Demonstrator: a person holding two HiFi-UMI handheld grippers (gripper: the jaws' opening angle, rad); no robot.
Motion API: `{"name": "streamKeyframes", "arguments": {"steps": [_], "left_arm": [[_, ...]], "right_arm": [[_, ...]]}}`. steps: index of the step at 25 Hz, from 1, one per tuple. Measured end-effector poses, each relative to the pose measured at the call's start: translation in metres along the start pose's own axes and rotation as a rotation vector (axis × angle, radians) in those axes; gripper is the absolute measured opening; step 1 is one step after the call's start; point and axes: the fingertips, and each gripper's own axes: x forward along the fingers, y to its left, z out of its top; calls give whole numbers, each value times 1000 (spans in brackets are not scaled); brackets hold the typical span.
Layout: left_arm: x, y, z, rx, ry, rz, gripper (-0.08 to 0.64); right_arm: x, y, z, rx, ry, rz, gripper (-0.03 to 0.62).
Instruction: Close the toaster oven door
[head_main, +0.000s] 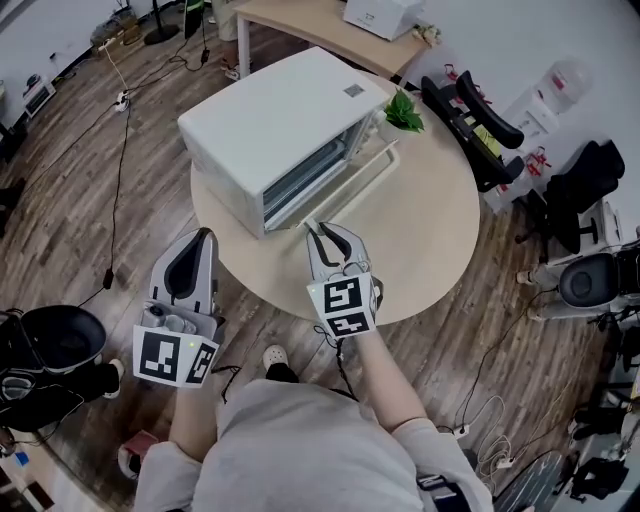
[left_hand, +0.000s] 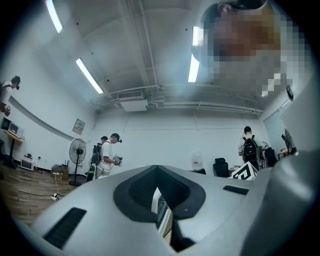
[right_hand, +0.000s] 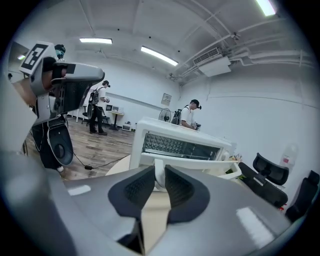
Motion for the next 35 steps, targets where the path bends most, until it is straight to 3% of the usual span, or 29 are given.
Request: {"name": "streamKeyframes", "arguments": {"steps": [12,30,35], "left_arm": [[-21,27,4,10,-5,65,2],[-45,55,5,12,-10,123,2],[-49,54,6,13,-12,121,2]], "right_arm": [[35,5,41,-50,-32,-11,72],[59,11,59,-54,-52,-20,72],[58,10,62,43,-111,8,75]]}}
